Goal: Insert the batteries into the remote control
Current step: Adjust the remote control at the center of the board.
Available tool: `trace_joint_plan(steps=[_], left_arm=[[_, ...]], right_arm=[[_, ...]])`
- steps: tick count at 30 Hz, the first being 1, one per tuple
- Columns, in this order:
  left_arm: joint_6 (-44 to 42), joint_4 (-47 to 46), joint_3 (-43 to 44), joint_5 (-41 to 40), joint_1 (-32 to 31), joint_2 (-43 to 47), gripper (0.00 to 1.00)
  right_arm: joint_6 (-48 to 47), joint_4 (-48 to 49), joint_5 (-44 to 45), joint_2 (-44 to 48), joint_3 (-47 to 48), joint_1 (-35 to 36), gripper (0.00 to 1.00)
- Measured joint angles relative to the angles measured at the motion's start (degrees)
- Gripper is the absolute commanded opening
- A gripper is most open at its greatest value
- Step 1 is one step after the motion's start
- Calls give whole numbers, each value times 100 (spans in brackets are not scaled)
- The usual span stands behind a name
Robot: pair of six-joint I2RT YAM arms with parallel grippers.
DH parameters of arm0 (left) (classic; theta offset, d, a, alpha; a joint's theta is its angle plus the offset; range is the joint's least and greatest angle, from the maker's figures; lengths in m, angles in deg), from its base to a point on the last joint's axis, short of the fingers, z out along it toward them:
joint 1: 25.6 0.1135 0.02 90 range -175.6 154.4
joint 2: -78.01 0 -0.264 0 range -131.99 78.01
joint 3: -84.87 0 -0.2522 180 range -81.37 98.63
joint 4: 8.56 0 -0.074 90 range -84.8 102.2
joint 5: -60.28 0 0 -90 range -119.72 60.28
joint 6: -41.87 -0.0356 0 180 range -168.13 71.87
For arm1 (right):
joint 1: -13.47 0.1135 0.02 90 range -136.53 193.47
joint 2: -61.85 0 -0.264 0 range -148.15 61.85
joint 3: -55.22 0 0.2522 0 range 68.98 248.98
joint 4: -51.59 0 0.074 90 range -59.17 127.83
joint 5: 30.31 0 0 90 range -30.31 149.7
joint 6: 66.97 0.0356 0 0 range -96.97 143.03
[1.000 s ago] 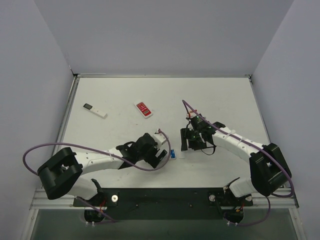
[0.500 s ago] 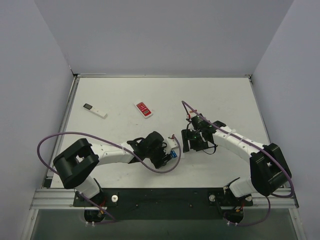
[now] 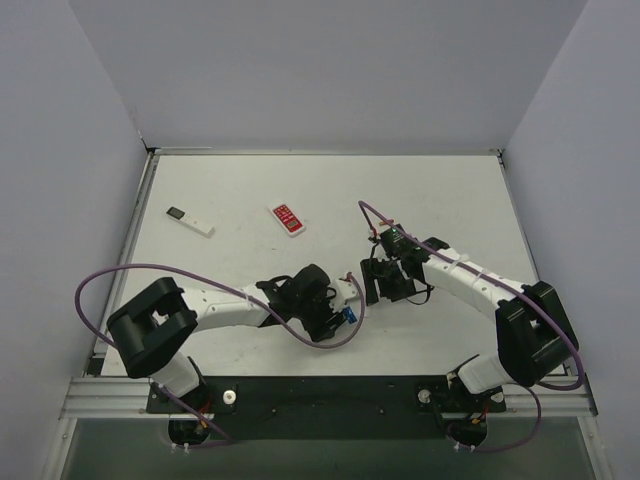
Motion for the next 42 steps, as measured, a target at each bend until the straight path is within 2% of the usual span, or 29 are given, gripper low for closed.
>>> trace_joint_plan(steps=[2, 8, 13, 21, 24, 28, 32, 34, 42], left_arm=[[87, 33, 15, -2, -70, -4, 73], [356, 72, 79, -181, -400, -17, 92], [632, 323, -76, -522, -507, 334, 94], [1440, 704, -387, -1423, -409, 2168, 95], [1834, 990, -376, -1788, -20, 2986, 95], [2236, 1471, -356, -2041, 970, 3967, 95], [2350, 1945, -275, -2208, 1971, 4937, 95], [2326, 2031, -254, -2350, 2277, 5305, 95], [2118, 1904, -643, -2907, 2579, 6085, 94]], right_arm=[[-31, -48, -2, -4, 15, 0, 62], [-61, -114, -2, -7, 74, 0, 62], [-61, -177, -4, -96, 175, 2, 62], [-92, -232, 28, -350, 350, 369, 61], [-155, -247, -35, -380, 463, 682, 61], [-190, -201, -216, -476, 584, 927, 62], [-181, -149, -426, -704, 590, 1012, 62], [-160, -133, -531, -793, 590, 1047, 62], [-57, -79, -929, -1034, 590, 1290, 63]])
